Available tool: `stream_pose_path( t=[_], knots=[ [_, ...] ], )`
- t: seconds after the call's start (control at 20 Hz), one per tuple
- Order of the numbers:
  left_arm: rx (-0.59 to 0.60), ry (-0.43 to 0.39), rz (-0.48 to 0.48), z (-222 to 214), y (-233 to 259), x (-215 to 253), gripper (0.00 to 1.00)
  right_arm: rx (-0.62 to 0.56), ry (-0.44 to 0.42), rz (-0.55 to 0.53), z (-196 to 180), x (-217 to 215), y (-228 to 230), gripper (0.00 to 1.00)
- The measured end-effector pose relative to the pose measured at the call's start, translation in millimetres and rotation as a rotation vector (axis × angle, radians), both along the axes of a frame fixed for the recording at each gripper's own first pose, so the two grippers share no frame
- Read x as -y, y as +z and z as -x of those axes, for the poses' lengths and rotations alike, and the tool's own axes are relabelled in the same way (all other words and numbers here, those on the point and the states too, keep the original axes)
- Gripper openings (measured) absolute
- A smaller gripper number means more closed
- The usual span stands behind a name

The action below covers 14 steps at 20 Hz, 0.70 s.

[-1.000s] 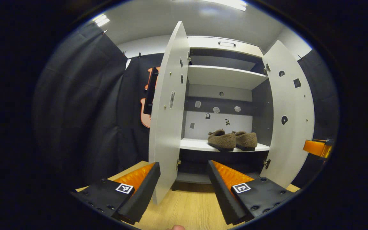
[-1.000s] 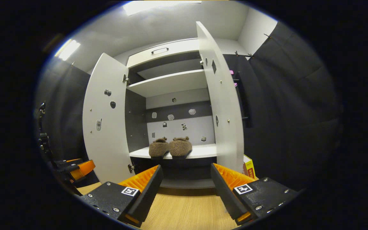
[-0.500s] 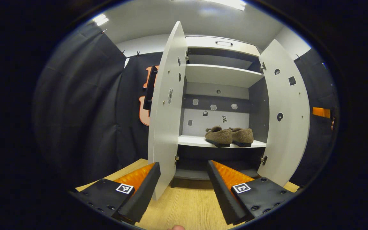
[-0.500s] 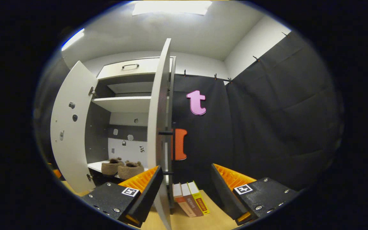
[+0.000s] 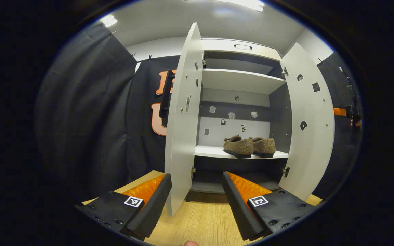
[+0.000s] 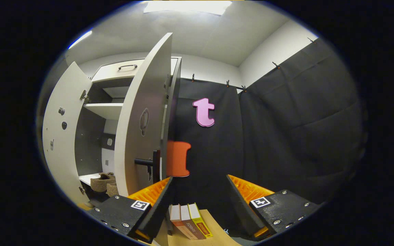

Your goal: Grab one shoe with the right hand and put it into the shoe cabinet, grab the other shoe with the left hand and put it into the shoe cabinet; then close the right door with the right hand and the left door with the left hand.

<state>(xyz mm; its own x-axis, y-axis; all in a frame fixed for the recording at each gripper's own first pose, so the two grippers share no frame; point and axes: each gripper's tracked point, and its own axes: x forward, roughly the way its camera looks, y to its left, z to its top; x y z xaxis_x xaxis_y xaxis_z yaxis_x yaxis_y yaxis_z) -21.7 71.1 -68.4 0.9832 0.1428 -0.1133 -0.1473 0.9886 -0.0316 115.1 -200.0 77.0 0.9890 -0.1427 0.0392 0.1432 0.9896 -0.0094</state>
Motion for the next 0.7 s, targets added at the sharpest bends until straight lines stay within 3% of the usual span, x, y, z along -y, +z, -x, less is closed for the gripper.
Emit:
stream_pose_path(
  t=[0.2, 0.25, 0.35, 0.4, 0.7],
  knots=[
    [0.0, 0.004, 0.013, -3.1, -0.8, -3.7, 0.99, 0.01, 0.006, 0.013, 3.6, -11.3, 0.7, 0.88],
    [-0.001, 0.001, 0.013, -2.6, -2.9, -3.9, 0.97, 0.01, 0.005, 0.014, 3.1, -14.0, 1.3, 0.79],
    [-0.001, -0.006, 0.012, -5.5, -3.8, -4.5, 0.96, 0.006, 0.015, 0.007, 4.9, -21.2, 1.2, 0.96],
    [-0.004, -0.008, 0.012, -6.5, -4.9, -4.2, 0.99, 0.004, 0.022, -0.004, 5.3, -26.1, 0.3, 0.87],
    [-0.002, -0.043, 0.015, -11.4, -4.8, 2.8, 0.97, 0.001, 0.095, -0.029, 9.3, -72.3, -0.7, 0.87]
  ],
)
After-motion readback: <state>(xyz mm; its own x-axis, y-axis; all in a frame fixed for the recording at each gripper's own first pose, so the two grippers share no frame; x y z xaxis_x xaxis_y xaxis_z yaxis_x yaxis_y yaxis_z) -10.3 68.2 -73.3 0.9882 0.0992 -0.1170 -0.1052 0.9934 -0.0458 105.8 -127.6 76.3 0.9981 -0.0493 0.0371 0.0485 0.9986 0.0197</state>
